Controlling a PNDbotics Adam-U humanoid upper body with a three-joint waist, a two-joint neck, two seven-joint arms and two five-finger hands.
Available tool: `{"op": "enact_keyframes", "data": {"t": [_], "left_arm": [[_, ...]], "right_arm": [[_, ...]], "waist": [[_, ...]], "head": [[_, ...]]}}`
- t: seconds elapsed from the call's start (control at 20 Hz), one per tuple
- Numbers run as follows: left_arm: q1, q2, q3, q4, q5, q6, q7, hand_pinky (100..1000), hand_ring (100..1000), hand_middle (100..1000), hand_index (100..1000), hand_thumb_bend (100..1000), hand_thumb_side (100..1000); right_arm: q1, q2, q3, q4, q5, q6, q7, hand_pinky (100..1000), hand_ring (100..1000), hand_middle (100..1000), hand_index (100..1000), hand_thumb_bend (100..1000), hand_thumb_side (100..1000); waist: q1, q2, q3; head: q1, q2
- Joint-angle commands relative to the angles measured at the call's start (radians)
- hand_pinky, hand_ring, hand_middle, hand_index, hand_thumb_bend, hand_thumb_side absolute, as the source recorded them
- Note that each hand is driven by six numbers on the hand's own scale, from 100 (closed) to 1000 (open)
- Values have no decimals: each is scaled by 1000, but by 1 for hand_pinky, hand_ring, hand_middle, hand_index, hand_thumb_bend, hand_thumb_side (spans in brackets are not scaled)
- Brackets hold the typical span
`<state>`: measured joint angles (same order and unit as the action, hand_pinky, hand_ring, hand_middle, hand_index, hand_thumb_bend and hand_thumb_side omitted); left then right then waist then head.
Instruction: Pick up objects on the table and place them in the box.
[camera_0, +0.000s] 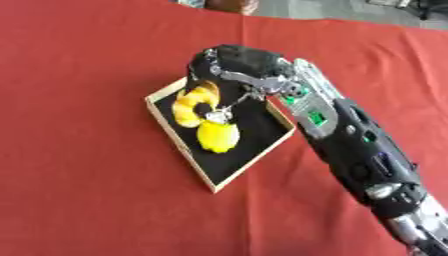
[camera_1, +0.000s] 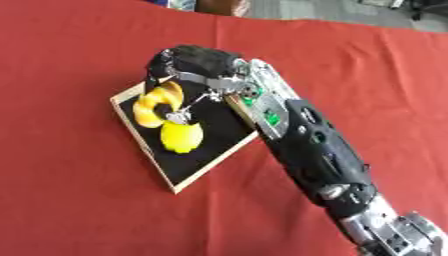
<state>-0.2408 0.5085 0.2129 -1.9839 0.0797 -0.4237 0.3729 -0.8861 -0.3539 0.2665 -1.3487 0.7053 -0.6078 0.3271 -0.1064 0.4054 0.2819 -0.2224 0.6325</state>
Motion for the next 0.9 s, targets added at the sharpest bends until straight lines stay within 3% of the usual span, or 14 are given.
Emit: {"op": "enact_keyframes", "data": {"t": [0.05, 0.2, 0.3, 0.4, 0.5, 0.55, 0.75, 0.9], "left_arm": [[-2, 12, 5, -16, 1, 3, -2, 827, 698, 843, 874, 100, 672], [-2, 10, 5, -16, 2, 3, -2, 827, 698, 843, 874, 100, 673], [-1, 9, 5, -16, 3, 4, -3, 827, 697, 843, 874, 100, 675], [0, 8, 5, -16, 3, 5, -4, 828, 697, 843, 874, 100, 676], [0, 7, 5, -16, 3, 6, -5, 828, 696, 843, 874, 100, 676], [0, 7, 5, -16, 3, 7, -5, 828, 696, 843, 874, 100, 677], [1, 7, 5, -16, 4, 7, -5, 828, 696, 843, 875, 100, 676], [1, 7, 5, -16, 4, 8, -5, 828, 696, 843, 875, 100, 675]], "right_arm": [[-5, -11, -7, -4, 12, 0, -4, 798, 723, 521, 603, 100, 199], [0, -12, -1, -2, 11, -10, 14, 813, 754, 585, 660, 100, 205], [4, -13, -1, -3, 15, -20, 39, 822, 796, 665, 747, 100, 216], [6, -16, -3, -8, 28, -39, 68, 885, 907, 800, 893, 100, 186], [8, -19, -15, -20, 46, -62, 84, 944, 988, 867, 943, 100, 137], [9, -20, -23, -28, 50, -70, 83, 956, 1000, 878, 946, 100, 244], [6, -33, -57, -76, 43, -85, 56, 970, 1000, 909, 959, 100, 480], [0, -45, -76, -113, 10, -93, 48, 976, 1000, 921, 963, 100, 531]], "waist": [[11, -19, 0], [11, -18, 1], [11, -18, 2], [10, -18, 2], [9, -18, 3], [9, -18, 2], [7, -18, 1], [7, -19, -1]], "head": [[-1, -9], [-2, -13], [-2, -14], [-1, -14], [1, -14], [2, -13], [5, -12], [8, -14]]}}
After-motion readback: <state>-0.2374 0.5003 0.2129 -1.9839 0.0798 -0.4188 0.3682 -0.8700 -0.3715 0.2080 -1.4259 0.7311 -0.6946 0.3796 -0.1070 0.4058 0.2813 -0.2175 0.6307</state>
